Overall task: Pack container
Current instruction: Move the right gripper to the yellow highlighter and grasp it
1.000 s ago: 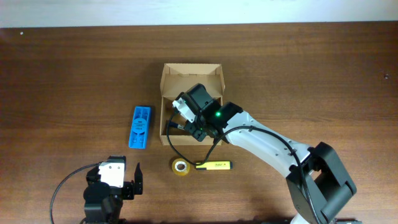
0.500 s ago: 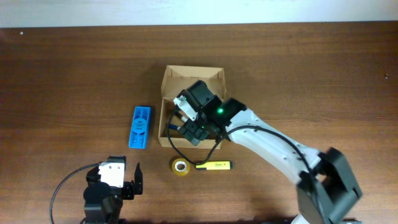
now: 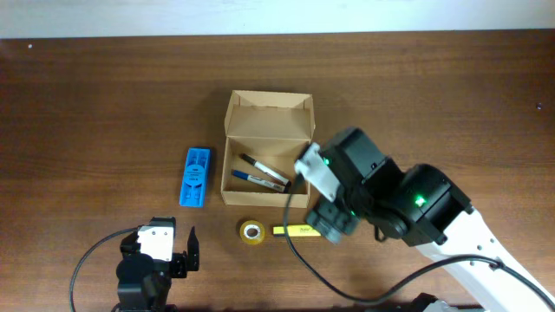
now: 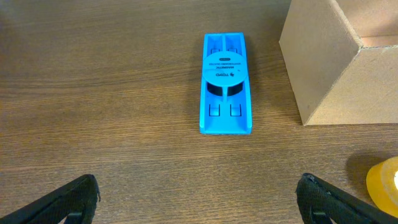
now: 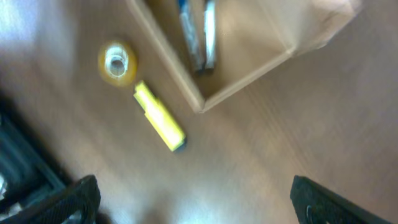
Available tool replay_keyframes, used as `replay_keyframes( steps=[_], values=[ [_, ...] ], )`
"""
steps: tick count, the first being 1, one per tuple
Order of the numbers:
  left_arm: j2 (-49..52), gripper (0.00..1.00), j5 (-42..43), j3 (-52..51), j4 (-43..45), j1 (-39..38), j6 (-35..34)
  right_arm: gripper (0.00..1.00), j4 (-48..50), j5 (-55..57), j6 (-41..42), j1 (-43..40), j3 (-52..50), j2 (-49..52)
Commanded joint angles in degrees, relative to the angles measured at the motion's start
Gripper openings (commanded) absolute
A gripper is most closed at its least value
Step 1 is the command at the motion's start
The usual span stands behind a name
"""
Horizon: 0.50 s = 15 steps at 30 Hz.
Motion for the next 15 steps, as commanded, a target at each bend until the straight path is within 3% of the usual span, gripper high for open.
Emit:
replay_keyframes(
  steps=[1, 9, 15],
  values=[
    [-0.3, 1.0, -0.6, -0.4, 0.0, 0.3, 1.0, 0.99, -0.6, -0.5, -1.6, 2.6, -6.1, 0.2],
    [-0.3, 1.0, -0.6, -0.4, 0.0, 0.3, 1.0, 0.99, 5.8, 6.2, -1.6, 14.9, -17.7, 2.1],
    [-0.3, 1.0, -0.6, -0.4, 0.0, 0.3, 1.0, 0.99, 11.2, 5.9, -1.6, 16.9, -19.2, 8.6]
  ],
)
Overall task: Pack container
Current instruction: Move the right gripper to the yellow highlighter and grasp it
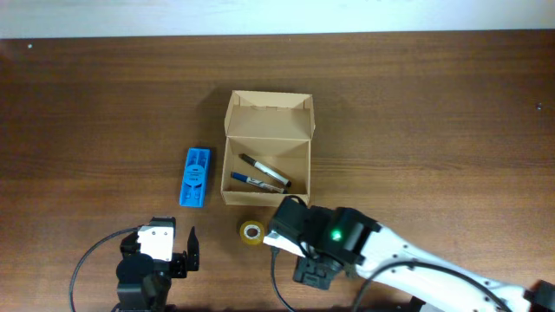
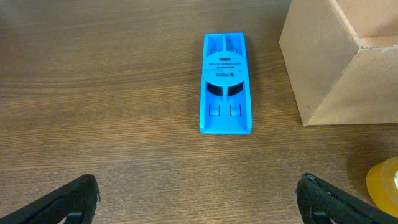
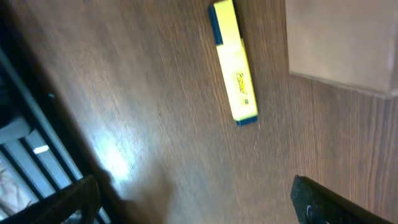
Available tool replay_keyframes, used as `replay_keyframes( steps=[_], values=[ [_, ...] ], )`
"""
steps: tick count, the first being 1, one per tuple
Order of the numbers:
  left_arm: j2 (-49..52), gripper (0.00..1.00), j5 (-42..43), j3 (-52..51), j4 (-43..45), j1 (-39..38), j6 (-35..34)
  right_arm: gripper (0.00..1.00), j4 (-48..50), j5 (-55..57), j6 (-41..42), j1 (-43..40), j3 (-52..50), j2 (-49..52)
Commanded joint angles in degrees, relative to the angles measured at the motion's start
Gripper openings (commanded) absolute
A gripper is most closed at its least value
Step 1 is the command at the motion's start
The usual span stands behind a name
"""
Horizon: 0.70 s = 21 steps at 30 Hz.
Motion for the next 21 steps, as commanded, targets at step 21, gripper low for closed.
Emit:
replay_keyframes(
  steps=[21],
  values=[
    [-0.3, 1.0, -0.6, -0.4, 0.0, 0.3, 1.0, 0.99, 16.0, 7.5, -1.7, -3.6, -0.5, 22.8]
  ],
)
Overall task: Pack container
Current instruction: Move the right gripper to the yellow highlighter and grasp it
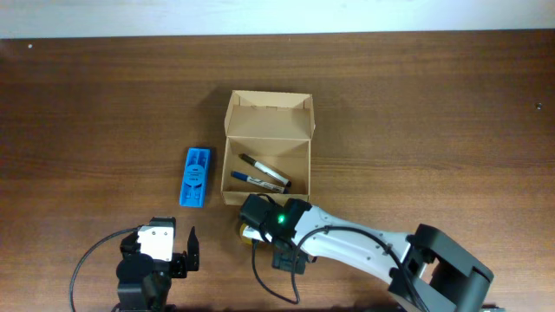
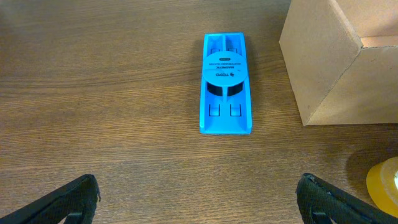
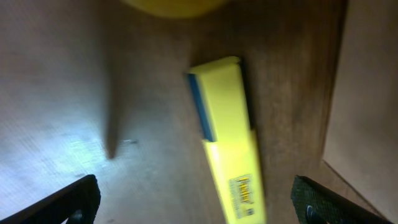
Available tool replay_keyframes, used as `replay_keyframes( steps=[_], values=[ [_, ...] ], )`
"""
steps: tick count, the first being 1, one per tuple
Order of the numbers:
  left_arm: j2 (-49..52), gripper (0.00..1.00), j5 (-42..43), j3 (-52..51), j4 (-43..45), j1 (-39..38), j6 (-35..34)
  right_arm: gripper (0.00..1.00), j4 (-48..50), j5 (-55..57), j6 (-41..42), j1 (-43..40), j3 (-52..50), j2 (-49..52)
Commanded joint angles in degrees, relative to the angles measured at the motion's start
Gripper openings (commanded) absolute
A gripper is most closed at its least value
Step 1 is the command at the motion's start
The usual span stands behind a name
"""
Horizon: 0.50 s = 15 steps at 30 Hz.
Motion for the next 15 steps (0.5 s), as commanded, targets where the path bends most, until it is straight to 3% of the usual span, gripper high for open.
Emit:
replay_keyframes(
  steps=[1, 6, 15],
  values=[
    [-0.3, 1.0, -0.6, -0.4, 0.0, 0.3, 0.9, 0.99, 0.6, 3.2, -0.2, -3.2, -0.2, 0.5],
    [-0.3, 1.0, -0.6, -0.4, 0.0, 0.3, 1.0, 0.99, 1.1, -1.5, -0.4, -8.0, -0.2, 0.5],
    [-0.3, 0.99, -0.6, -0.4, 0.0, 0.3, 1.0, 0.96, 1.1, -6.6, -0.4, -8.5, -0.2, 0.6]
  ],
)
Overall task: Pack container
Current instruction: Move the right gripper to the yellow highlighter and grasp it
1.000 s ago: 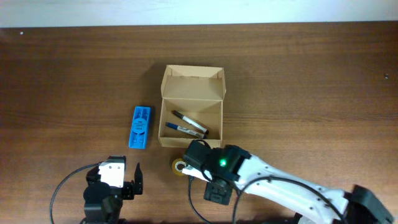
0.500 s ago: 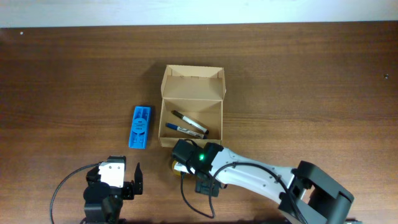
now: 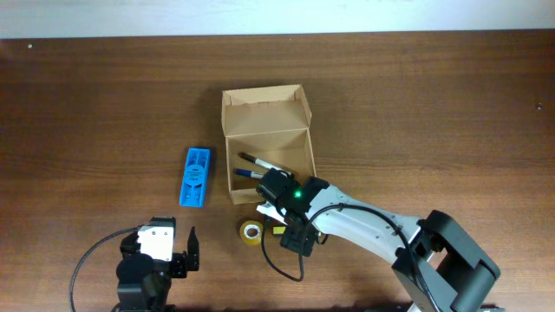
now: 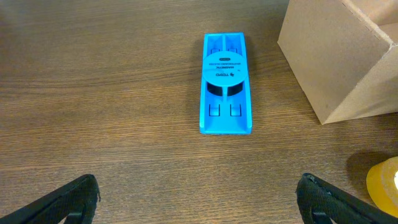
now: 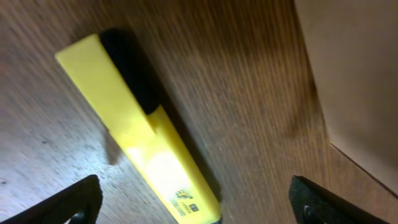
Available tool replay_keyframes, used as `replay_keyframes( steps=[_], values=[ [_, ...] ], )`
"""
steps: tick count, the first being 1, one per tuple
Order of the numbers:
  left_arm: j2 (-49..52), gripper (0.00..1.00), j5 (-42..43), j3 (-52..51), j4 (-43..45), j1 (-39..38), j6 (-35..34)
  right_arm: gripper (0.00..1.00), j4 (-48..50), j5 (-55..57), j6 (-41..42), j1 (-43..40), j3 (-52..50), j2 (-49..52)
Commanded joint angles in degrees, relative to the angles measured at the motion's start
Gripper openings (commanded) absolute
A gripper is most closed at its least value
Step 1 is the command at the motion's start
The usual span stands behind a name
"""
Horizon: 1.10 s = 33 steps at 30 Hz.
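Note:
The open cardboard box (image 3: 264, 139) stands mid-table, slightly skewed, with two pens (image 3: 257, 171) inside. A yellow highlighter (image 5: 140, 152) lies on the wood just in front of the box. My right gripper (image 5: 194, 208) is low over it, open, with the highlighter's lower end between the fingers. In the overhead view the arm hides most of the highlighter. A blue plastic piece (image 3: 195, 177) lies left of the box and a yellow tape roll (image 3: 252, 231) lies in front. My left gripper (image 4: 199, 205) stands open near the front edge, holding nothing.
The box wall (image 5: 357, 81) is close on the right of the right gripper. In the left wrist view the blue piece (image 4: 227, 84), the box corner (image 4: 339, 62) and the tape roll (image 4: 384, 177) lie ahead on the brown wooden table (image 3: 434, 104).
The right gripper has shifted right and toward the box, away from the tape roll. The box has turned slightly and its near corner sits further right. The left arm has not moved.
The right arm was first high over the box's near corner, with highlighter and tape below it. Then it was low in front of the box, then beside the tape roll over the highlighter's cap end. Now it straddles the highlighter by the skewed box.

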Motion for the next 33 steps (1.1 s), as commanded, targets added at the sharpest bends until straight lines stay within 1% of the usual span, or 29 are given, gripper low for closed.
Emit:
replay_keyframes(
  steps=[1, 5, 9, 13, 17, 19, 20, 24, 25, 27, 30, 33],
  values=[
    [-0.3, 1.0, -0.6, -0.4, 0.0, 0.3, 1.0, 0.95, 0.2, -4.3, 0.0, 0.1, -0.2, 0.5],
    [-0.3, 1.0, -0.6, -0.4, 0.0, 0.3, 1.0, 0.93, 1.7, -4.7, 0.0, 0.1, -1.4, 0.7],
    [-0.3, 1.0, -0.6, -0.4, 0.0, 0.3, 1.0, 0.86, 3.0, -6.4, 0.1, 0.1, -2.8, 0.7],
    [-0.3, 1.0, -0.6, -0.4, 0.0, 0.3, 1.0, 0.82, 3.9, -6.3, 0.2, 0.1, -2.8, 0.7],
    [-0.3, 0.99, -0.6, -0.4, 0.0, 0.3, 0.9, 0.71, 4.2, -6.4, 0.2, 0.1, -2.8, 0.7],
    [-0.3, 1.0, -0.6, -0.4, 0.0, 0.3, 1.0, 0.62, 4.2, -6.4, 0.2, 0.2, -2.8, 0.7],
    [-0.3, 1.0, -0.6, -0.4, 0.0, 0.3, 0.9, 0.61, 4.2, -6.4, 0.2, 0.3, -2.9, 0.7],
    [-0.3, 1.0, -0.6, -0.4, 0.0, 0.3, 1.0, 0.45, 5.6, -6.4, 0.2, 2.5, -4.2, 0.7],
    [-0.3, 1.0, -0.6, -0.4, 0.0, 0.3, 1.0, 0.43, 5.9, -6.4, 0.2, 3.1, -4.5, 0.7],
    [-0.3, 1.0, -0.6, -0.4, 0.0, 0.3, 1.0, 0.36, 6.2, -6.3, 0.9, 5.0, -4.8, 0.7],
    [-0.3, 1.0, -0.6, -0.4, 0.0, 0.3, 1.0, 0.35, 6.2, -6.3, 1.2, 6.7, -4.8, 0.7],
    [-0.3, 1.0, -0.6, -0.4, 0.0, 0.3, 1.0, 0.29, 5.9, -6.3, 3.0, 7.9, -4.7, 0.7]
  ],
)
